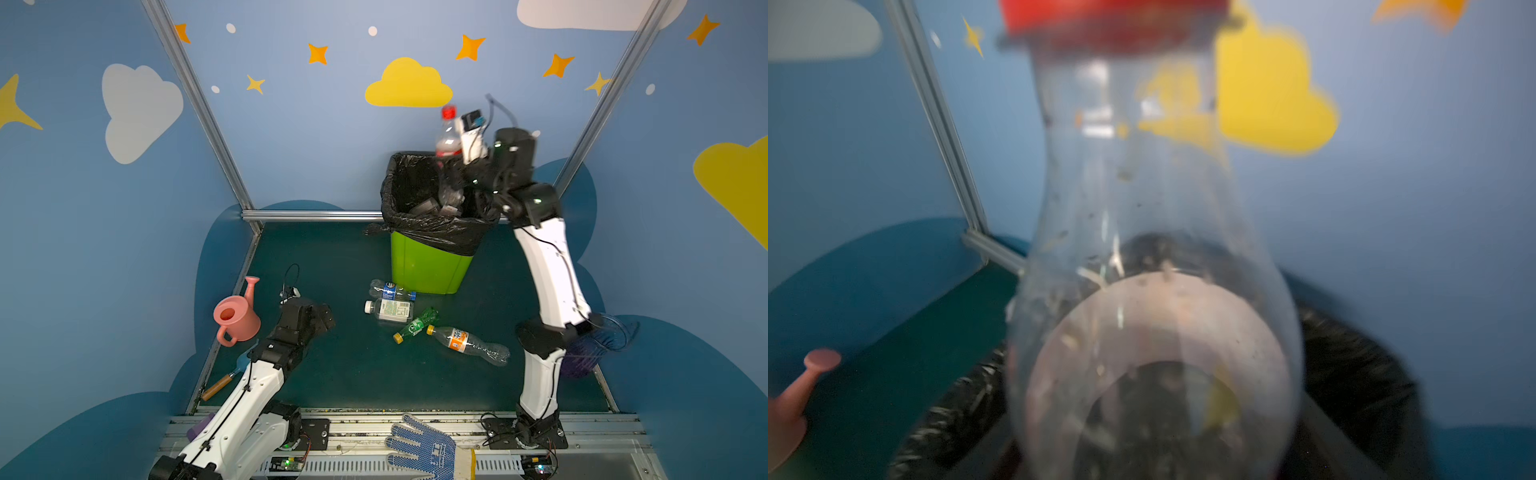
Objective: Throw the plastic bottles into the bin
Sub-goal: 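Lift the cola bottle over the bin with the right gripper and release, then lower the right gripper onto the orange-label bottle and close it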
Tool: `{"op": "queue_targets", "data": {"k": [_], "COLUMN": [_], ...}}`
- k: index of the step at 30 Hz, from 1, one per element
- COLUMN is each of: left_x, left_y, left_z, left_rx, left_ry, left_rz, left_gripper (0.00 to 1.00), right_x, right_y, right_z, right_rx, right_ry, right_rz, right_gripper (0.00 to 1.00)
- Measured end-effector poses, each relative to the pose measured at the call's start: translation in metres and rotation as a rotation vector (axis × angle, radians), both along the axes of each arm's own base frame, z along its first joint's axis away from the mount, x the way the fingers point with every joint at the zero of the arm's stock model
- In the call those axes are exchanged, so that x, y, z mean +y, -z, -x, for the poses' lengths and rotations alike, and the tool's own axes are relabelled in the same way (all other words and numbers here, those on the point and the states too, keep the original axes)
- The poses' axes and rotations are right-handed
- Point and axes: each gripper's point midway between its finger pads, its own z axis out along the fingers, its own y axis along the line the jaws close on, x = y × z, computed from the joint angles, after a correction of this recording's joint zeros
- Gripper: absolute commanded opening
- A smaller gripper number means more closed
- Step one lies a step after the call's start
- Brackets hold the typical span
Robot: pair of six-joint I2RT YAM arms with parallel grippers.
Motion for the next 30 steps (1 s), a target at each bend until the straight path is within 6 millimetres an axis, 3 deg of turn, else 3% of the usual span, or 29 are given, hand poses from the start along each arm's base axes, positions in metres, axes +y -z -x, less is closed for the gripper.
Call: {"op": "queue_targets", "data": {"k": [1,2,3,4,6,7,9,11,14,16,18,21,23,25,28,30], "left_x": [0.001,0.001,0.001,0.001,0.001,0.000,-0.002,-0.005,-0.010,-0.014,-0.018,-0.026,-0.031,-0.038,-0.056,-0.068], "left_y": [-0.003,-0.006,-0.008,-0.010,-0.012,-0.012,-0.012,-0.011,-0.012,-0.015,-0.019,-0.022,-0.023,-0.025,-0.034,-0.042], "left_z": [0.000,0.000,0.001,0.001,0.001,0.001,0.001,0.001,0.000,-0.001,-0.003,-0.004,-0.005,-0.006,-0.009,-0.012], "left_rx": [-0.012,-0.023,-0.031,-0.038,-0.045,-0.045,-0.044,-0.039,-0.037,-0.042,-0.050,-0.057,-0.055,-0.055,-0.070,-0.083], "left_ry": [-0.001,-0.001,-0.001,-0.001,0.000,0.003,0.012,0.024,0.042,0.057,0.073,0.104,0.132,0.168,0.243,0.288], "left_rz": [-0.002,-0.002,-0.002,-0.002,0.000,0.000,-0.003,-0.009,-0.024,-0.032,-0.043,-0.065,-0.090,-0.121,-0.178,-0.218], "left_gripper": [1.00,1.00,1.00,1.00,1.00,1.00,1.00,1.00,1.00,1.00,1.00,1.00,1.00,1.00,1.00,1.00], "right_x": [0.003,0.003,0.002,-0.001,-0.015,-0.027,-0.061,-0.102,-0.155,-0.178,-0.185,-0.181,-0.181,-0.187,-0.212,-0.230], "right_y": [0.029,0.044,0.049,0.039,-0.004,-0.034,-0.111,-0.183,-0.238,-0.244,-0.224,-0.158,-0.082,0.000,0.102,0.143], "right_z": [-0.011,-0.015,-0.016,-0.013,0.012,0.034,0.093,0.166,0.255,0.286,0.280,0.225,0.178,0.146,0.140,0.154], "right_rx": [0.068,0.109,0.124,0.105,0.026,-0.031,-0.201,-0.396,-0.589,-0.638,-0.596,-0.405,-0.200,0.002,0.248,0.341], "right_ry": [0.006,0.012,0.017,0.019,0.026,0.030,0.042,0.060,0.102,0.140,0.179,0.251,0.317,0.383,0.498,0.569], "right_rz": [0.024,0.036,0.035,0.019,-0.024,-0.051,-0.130,-0.220,-0.318,-0.358,-0.361,-0.327,-0.282,-0.239,-0.229,-0.276], "right_gripper": [0.87,0.94,0.96,0.96,0.96,0.97,0.97,0.97,0.98,0.98,0.98,0.98,0.98,0.98,0.98,0.98]}}
